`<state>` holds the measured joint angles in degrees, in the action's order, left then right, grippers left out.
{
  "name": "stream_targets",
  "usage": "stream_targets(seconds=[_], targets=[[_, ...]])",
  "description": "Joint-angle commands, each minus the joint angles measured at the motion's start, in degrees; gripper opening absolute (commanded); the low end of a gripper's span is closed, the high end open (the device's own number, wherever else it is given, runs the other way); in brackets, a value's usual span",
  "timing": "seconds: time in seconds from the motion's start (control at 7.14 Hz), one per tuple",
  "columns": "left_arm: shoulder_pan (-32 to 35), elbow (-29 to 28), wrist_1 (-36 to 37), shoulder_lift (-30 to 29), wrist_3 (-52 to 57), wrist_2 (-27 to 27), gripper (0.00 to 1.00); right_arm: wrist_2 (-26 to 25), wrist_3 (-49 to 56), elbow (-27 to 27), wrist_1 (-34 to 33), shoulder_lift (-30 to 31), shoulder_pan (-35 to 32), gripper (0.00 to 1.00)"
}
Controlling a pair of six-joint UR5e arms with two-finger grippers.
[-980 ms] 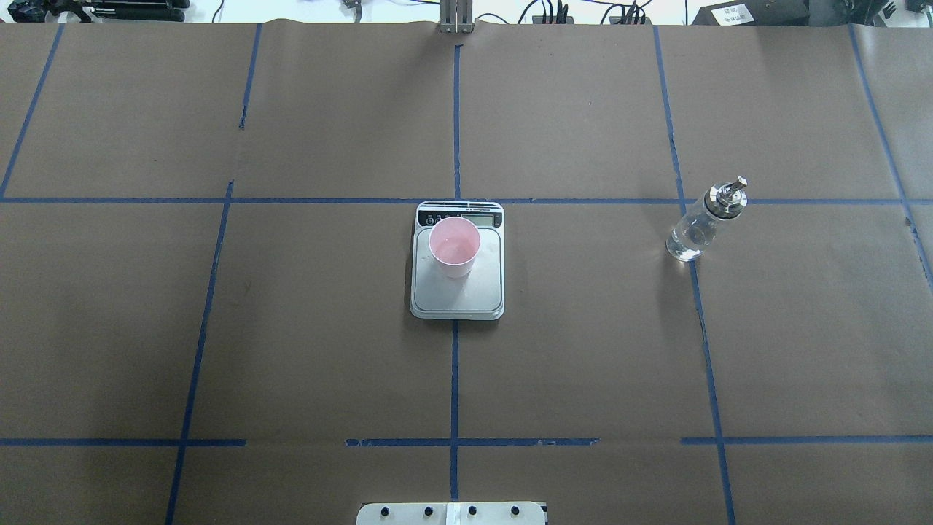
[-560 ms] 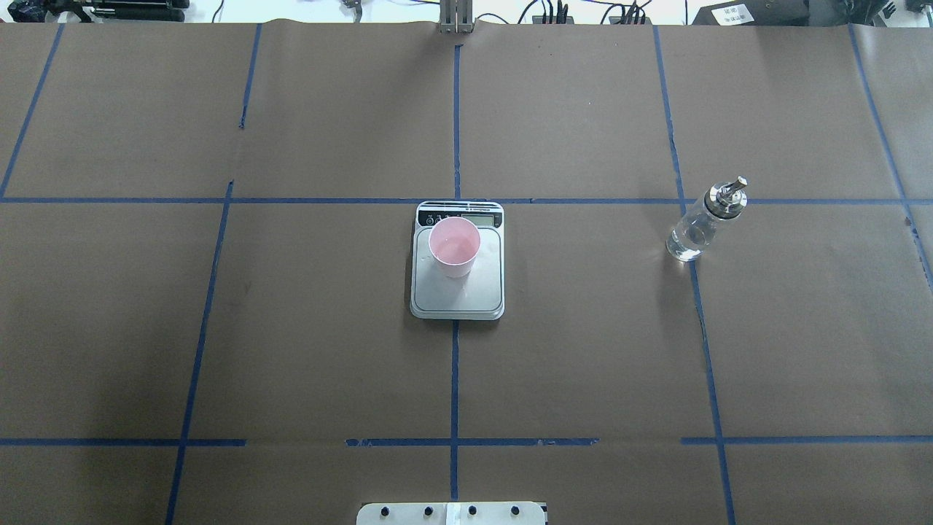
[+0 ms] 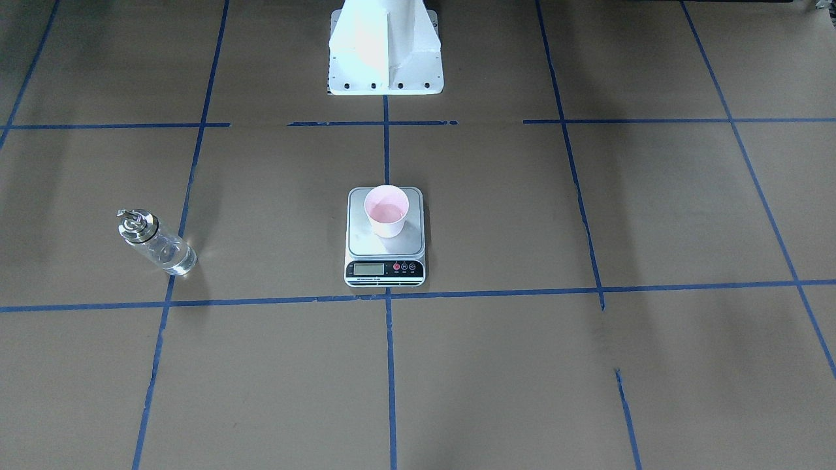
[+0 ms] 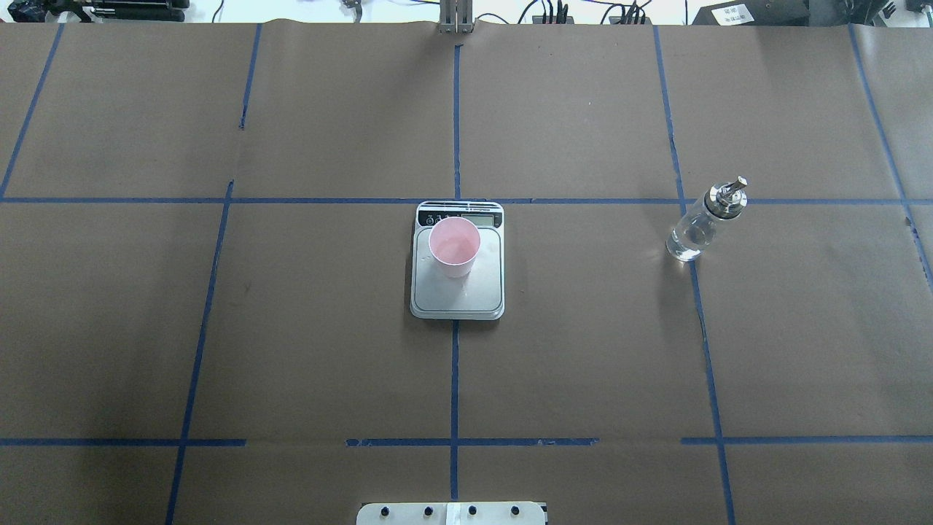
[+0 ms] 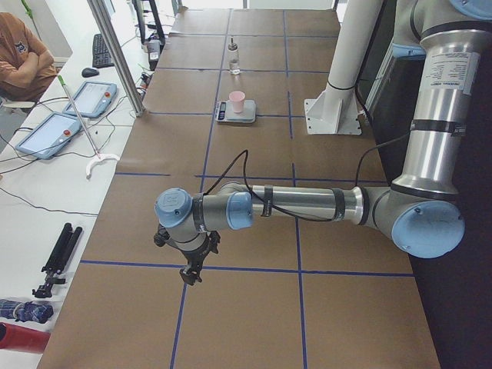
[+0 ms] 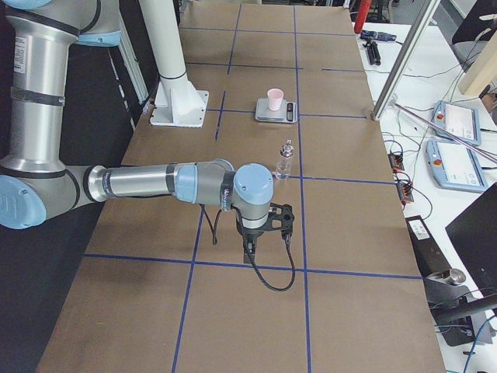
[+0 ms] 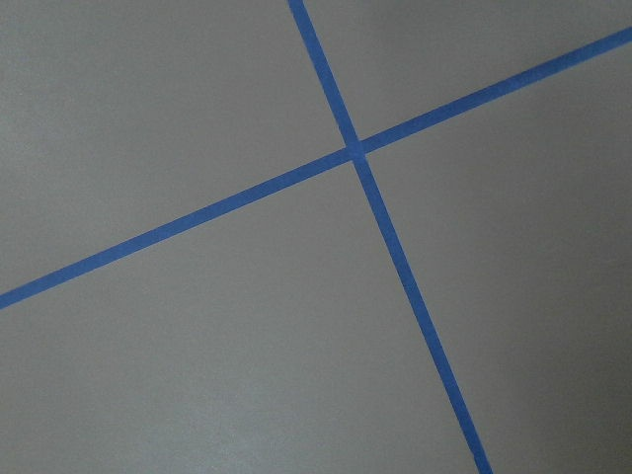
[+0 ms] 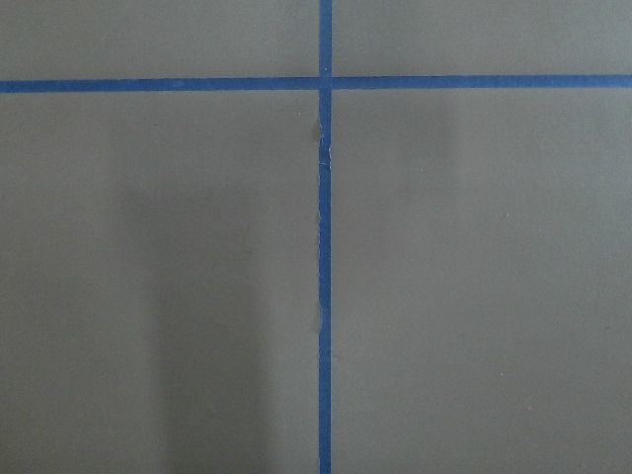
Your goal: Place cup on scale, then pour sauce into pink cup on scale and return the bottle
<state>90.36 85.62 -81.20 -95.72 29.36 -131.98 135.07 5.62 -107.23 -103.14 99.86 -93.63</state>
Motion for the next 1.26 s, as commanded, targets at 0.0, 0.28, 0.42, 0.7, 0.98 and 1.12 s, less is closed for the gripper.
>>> stream_targets(seconds=[0.0,0.28,0.42,0.7,0.98,1.12], targets=[[-0.10,-0.19,-0.01,0.09,0.00,0.15,1.00,0.20,-0.08,1.14,-1.36,-0.20,-0.06,1.00],[-0.10,-0.02,-0.01,-0.26,-0.35,0.24,1.00,0.11,-0.43,2.97,2.21,-1.16,0.12,1.00],[-0.10,0.07,-0.01,-0.52,-0.44,0.24,1.00,0.19,-3.22,5.34,7.90,-1.16,0.21,1.00],[-0.10,0.07,-0.10,-0.70,-0.97,0.15,1.00,0.19,-11.65,8.34,17.24,-1.25,0.64,1.00],[-0.01,0.07,-0.10,-0.96,-2.98,0.15,1.00,0.11,-11.77,8.70,17.97,-1.51,0.91,1.00],[-0.01,0.07,-0.10,-1.31,-6.21,0.06,1.00,0.11,-11.68,8.79,17.98,-1.86,0.91,1.00]])
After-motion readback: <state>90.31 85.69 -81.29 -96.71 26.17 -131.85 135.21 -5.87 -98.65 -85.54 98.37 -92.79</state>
